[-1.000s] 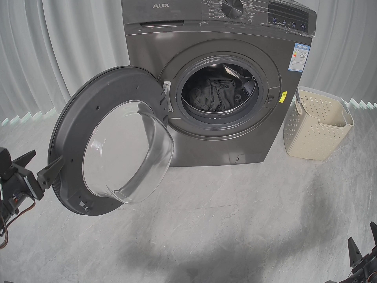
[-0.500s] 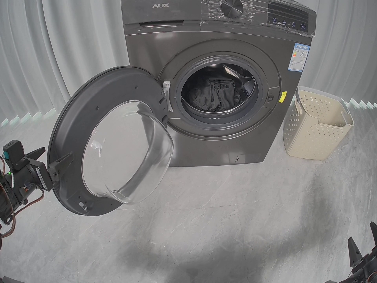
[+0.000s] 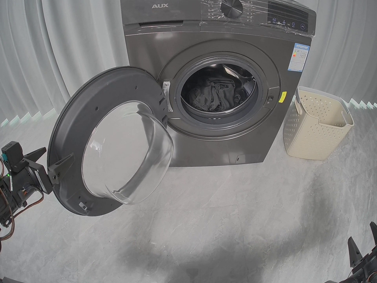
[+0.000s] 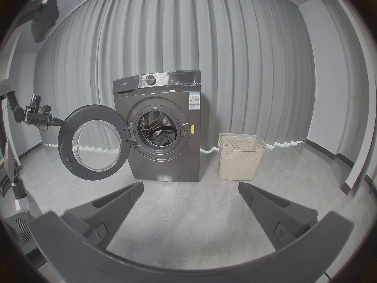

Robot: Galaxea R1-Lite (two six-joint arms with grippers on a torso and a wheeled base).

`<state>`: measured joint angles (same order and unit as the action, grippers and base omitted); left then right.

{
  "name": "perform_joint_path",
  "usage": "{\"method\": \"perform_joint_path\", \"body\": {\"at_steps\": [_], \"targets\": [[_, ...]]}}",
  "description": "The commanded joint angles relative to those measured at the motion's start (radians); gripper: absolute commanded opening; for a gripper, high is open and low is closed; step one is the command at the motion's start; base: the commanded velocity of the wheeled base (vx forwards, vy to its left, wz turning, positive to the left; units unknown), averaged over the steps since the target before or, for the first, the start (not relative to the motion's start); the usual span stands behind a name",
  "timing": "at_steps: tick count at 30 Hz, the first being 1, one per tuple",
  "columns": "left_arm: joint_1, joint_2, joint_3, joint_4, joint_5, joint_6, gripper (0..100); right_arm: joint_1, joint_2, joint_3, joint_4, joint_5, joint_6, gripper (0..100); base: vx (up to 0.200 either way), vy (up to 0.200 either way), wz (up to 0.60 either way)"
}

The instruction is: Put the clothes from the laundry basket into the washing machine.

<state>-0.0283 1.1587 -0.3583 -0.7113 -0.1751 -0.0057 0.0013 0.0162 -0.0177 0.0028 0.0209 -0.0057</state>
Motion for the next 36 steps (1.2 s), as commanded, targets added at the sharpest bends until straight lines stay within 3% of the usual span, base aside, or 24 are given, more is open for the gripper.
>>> {"method": "perform_joint_path", "body": {"at_steps": [1, 8, 20, 26, 34, 36], "targets": [[0.001, -0.004, 0.004, 0.0, -0.001, 0.0, 100, -0.001, -0.013, 0.016, 0.0, 0.001, -0.002, 100, 0.0, 0.0, 0.0], [0.001, -0.002, 0.004, 0.0, -0.003, 0.0, 100, 0.0, -0.013, 0.016, -0.001, -0.004, 0.003, 100, 0.0, 0.0, 0.51], [-0.004, 0.003, 0.002, 0.001, -0.004, 0.0, 100, 0.0, -0.013, 0.016, -0.001, -0.004, 0.003, 100, 0.0, 0.0, 0.0], [-0.058, 0.018, 0.001, 0.006, -0.049, 0.0, 100, 0.0, -0.013, 0.016, -0.001, -0.004, 0.003, 100, 0.0, 0.0, 0.0], [-0.091, 0.095, -0.014, -0.004, -0.073, 0.003, 100, 0.0, -0.013, 0.016, -0.001, -0.004, 0.003, 100, 0.0, 0.0, 0.0], [-0.15, 0.099, -0.021, -0.004, -0.089, 0.001, 100, 0.0, -0.013, 0.016, -0.001, -0.004, 0.003, 100, 0.0, 0.0, 0.0]]}}
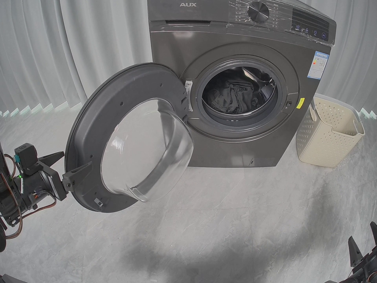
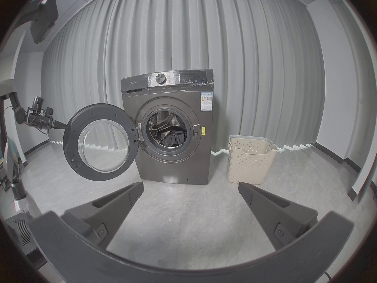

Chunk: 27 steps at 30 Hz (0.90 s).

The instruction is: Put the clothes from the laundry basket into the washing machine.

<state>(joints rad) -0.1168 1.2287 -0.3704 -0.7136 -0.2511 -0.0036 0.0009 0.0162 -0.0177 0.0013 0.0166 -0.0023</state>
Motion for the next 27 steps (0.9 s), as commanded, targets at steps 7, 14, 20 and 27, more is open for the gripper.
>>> {"method": "perform_joint_path", "body": {"at_steps": [7, 14, 20, 27], "targets": [[-0.208, 0.011, -0.01, -0.004, -0.013, -0.003, 100, 0.001, -0.013, 0.016, 0.0, 0.0, -0.001, 100, 0.0, 0.0, 0.0], [-0.304, -0.049, 0.024, -0.006, -0.013, -0.009, 100, 0.001, -0.013, 0.016, 0.0, 0.0, 0.001, 100, 0.0, 0.0, 0.0], [-0.302, -0.137, 0.064, -0.003, -0.013, -0.015, 100, 0.001, -0.013, 0.016, 0.0, 0.0, 0.001, 100, 0.0, 0.0, 0.0], [-0.236, -0.25, 0.117, 0.04, -0.004, -0.026, 100, 0.001, -0.013, 0.016, 0.0, 0.0, -0.001, 100, 0.0, 0.0, 0.0]]}}
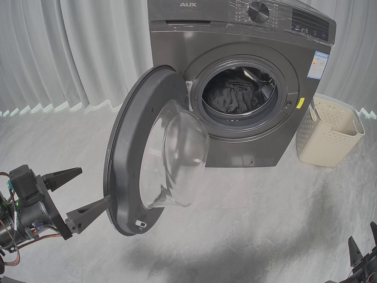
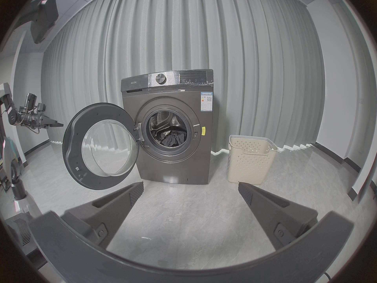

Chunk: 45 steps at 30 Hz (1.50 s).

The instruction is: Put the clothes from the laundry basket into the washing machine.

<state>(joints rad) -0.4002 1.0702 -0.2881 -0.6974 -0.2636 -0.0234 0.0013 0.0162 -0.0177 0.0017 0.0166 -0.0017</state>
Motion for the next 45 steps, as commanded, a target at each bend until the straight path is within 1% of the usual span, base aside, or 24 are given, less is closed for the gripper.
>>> {"method": "perform_joint_path", "body": {"at_steps": [1, 2, 4, 6, 7, 10, 14, 17, 20, 25, 27, 30, 31, 32, 35, 36, 37, 41, 42, 45], "targets": [[0.07, -0.087, 0.032, 0.036, 0.009, -0.001, 100, 0.0, -0.013, 0.016, 0.0, 0.0, -0.001, 100, 0.0, 0.0, 0.0], [0.078, -0.085, 0.03, 0.039, 0.011, 0.0, 100, 0.0, -0.013, 0.016, 0.0, 0.0, -0.001, 100, 0.0, 0.0, 0.0], [0.133, -0.047, 0.017, 0.058, 0.015, 0.01, 100, 0.0, -0.013, 0.016, 0.0, 0.0, -0.001, 100, 0.0, 0.0, 0.0], [0.173, -0.009, 0.001, 0.05, 0.02, 0.008, 100, 0.0, -0.013, 0.016, 0.0, 0.0, -0.001, 100, 0.0, 0.0, 0.0], [0.199, 0.008, -0.01, 0.052, 0.03, 0.01, 100, 0.0, -0.013, 0.016, 0.0, 0.0, -0.001, 100, 0.0, 0.0, 0.0], [0.238, 0.03, -0.022, 0.052, 0.06, 0.01, 100, 0.0, -0.013, 0.016, 0.0, 0.0, -0.001, 100, 0.0, 0.0, 0.0], [0.245, 0.079, -0.033, 0.05, 0.066, 0.011, 100, 0.0, -0.013, 0.016, 0.0, 0.0, -0.001, 100, 0.0, 0.0, 0.0], [0.233, 0.105, -0.034, 0.047, 0.066, 0.011, 100, 0.0, -0.013, 0.016, 0.0, 0.0, -0.001, 100, 0.0, 0.0, 0.0], [0.208, 0.162, -0.06, 0.047, 0.066, 0.022, 100, 0.0, -0.013, 0.016, 0.0, 0.0, -0.001, 100, 0.0, 0.0, 0.0], [0.202, 0.231, -0.095, 0.038, 0.063, 0.023, 100, 0.0, -0.013, 0.016, 0.0, 0.0, 0.0, 100, 0.0, 0.0, 0.0], [0.189, 0.249, -0.1, 0.032, 0.061, 0.023, 100, 0.0, -0.013, 0.016, 0.0, 0.0, 0.0, 100, 0.0, 0.0, 0.0], [0.116, 0.277, -0.118, 0.019, 0.063, 0.019, 100, 0.0, -0.013, 0.016, 0.0, 0.0, 0.0, 100, 0.0, 0.0, 0.0], [0.113, 0.278, -0.118, 0.019, 0.064, 0.019, 100, 0.0, -0.013, 0.016, 0.0, 0.0, 0.0, 100, 0.0, 0.0, 0.0], [0.072, 0.297, -0.132, 0.016, 0.07, 0.019, 100, 0.0, -0.013, 0.016, 0.0, 0.0, 0.0, 100, 0.0, 0.0, 0.0], [0.009, 0.32, -0.161, 0.009, 0.104, 0.011, 100, 0.0, -0.013, 0.016, 0.0, 0.0, 0.0, 100, 0.0, 0.0, 0.0], [0.0, 0.323, -0.168, 0.007, 0.11, 0.01, 100, 0.0, -0.013, 0.016, 0.0, 0.0, 0.0, 100, 0.0, 0.0, 0.0], [-0.031, 0.341, -0.184, 0.001, 0.132, 0.007, 100, 0.0, -0.013, 0.016, 0.0, 0.0, 0.0, 100, 0.0, 0.0, 0.0], [-0.071, 0.382, -0.214, -0.02, 0.139, 0.003, 100, 0.0, -0.013, 0.016, 0.0, 0.0, 0.0, 100, 0.0, 0.0, 0.0], [-0.071, 0.386, -0.215, -0.022, 0.139, 0.003, 100, 0.0, -0.013, 0.016, 0.0, 0.0, 0.0, 100, 0.0, 0.0, 0.0], [-0.101, 0.441, -0.238, -0.068, 0.139, -0.01, 100, 0.0, -0.013, 0.016, 0.0, 0.0, -0.001, 100, 0.0, 0.0, 0.0]]}}
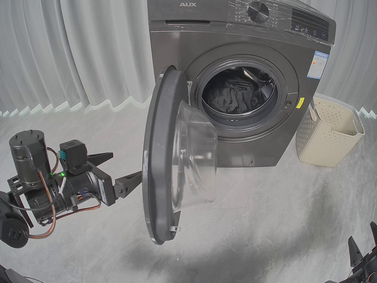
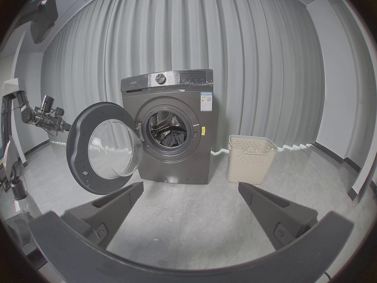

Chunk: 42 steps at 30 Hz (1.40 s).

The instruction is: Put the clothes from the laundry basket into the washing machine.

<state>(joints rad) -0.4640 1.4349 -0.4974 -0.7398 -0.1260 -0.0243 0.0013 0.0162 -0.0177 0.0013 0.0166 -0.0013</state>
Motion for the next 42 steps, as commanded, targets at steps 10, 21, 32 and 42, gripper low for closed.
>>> {"method": "perform_joint_path", "body": {"at_steps": [10, 21, 32, 42], "targets": [[-0.137, 0.252, -0.092, -0.196, 0.003, -0.086, 100, 0.0, -0.013, 0.016, 0.0, 0.0, -0.002, 100, 0.0, 0.0, 0.0], [-0.182, 0.378, -0.248, -0.237, 0.002, -0.169, 100, 0.0, -0.013, 0.016, 0.0, 0.0, -0.002, 100, 0.0, 0.0, 0.0], [-0.18, 0.498, -0.401, -0.237, 0.008, -0.175, 100, 0.0, -0.013, 0.016, 0.0, 0.0, -0.002, 100, 0.0, 0.0, 0.0], [-0.18, 0.585, -0.549, -0.237, 0.068, -0.235, 100, 0.0, -0.013, 0.016, 0.0, 0.0, -0.002, 100, 0.0, 0.0, 0.0]]}}
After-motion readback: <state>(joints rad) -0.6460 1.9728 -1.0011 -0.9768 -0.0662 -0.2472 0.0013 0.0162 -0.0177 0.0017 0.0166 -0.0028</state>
